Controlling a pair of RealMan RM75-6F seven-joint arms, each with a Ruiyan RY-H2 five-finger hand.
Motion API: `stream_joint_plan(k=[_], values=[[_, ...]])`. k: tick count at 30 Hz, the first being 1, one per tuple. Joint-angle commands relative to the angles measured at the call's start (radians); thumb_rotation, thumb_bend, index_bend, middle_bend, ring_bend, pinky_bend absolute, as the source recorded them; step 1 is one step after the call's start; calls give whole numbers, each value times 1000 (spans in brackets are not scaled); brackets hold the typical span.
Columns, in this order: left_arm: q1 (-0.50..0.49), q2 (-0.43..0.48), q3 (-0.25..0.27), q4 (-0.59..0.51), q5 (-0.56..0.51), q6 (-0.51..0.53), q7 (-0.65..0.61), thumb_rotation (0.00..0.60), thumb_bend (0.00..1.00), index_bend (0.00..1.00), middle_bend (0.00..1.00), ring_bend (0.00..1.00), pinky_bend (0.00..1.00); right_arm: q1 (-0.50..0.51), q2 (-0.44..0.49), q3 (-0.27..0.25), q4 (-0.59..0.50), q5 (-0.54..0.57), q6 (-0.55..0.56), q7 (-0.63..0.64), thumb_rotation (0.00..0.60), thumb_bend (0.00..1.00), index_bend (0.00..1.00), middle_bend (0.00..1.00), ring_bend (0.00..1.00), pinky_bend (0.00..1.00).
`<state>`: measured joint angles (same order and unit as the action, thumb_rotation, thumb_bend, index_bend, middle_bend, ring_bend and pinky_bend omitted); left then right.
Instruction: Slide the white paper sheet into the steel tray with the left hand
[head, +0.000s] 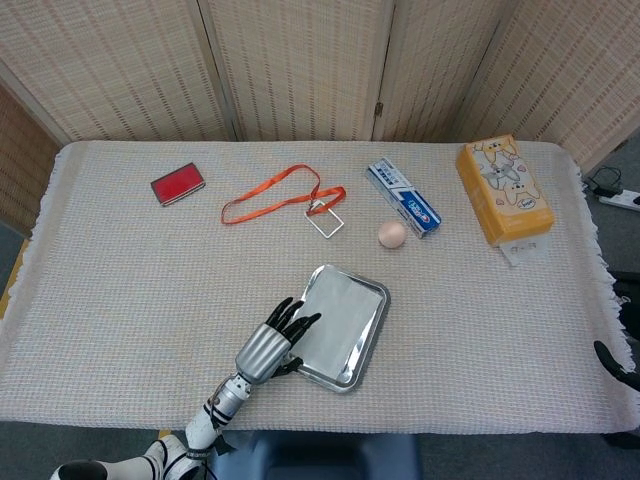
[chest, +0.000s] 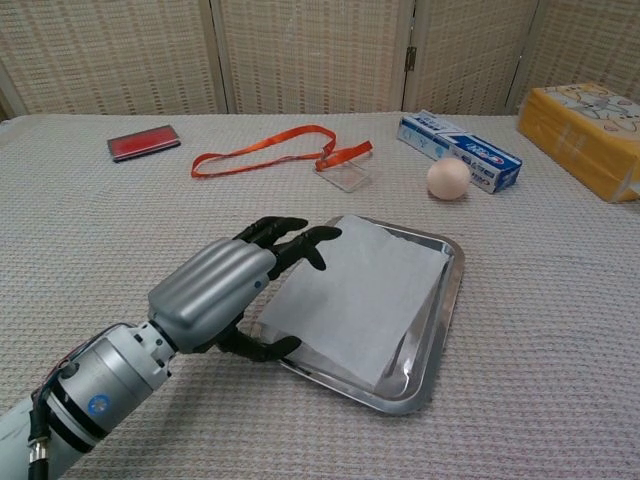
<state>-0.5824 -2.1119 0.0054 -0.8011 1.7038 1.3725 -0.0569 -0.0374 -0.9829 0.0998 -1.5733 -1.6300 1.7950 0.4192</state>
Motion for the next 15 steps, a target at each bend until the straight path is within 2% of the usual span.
stream_joint_plan(k=[1, 15], values=[[-2, 31, 0, -49, 0, -4, 42, 600, 319, 3, 273, 0, 0, 2, -1, 0, 0, -1, -4, -2, 600, 330, 0, 0, 0, 0], [3, 240, 5, -424, -42, -107, 334, 600, 300, 0, 244, 0, 0, 5, -9, -4, -2, -13, -8, -18, 600, 330, 0, 0, 0, 0]])
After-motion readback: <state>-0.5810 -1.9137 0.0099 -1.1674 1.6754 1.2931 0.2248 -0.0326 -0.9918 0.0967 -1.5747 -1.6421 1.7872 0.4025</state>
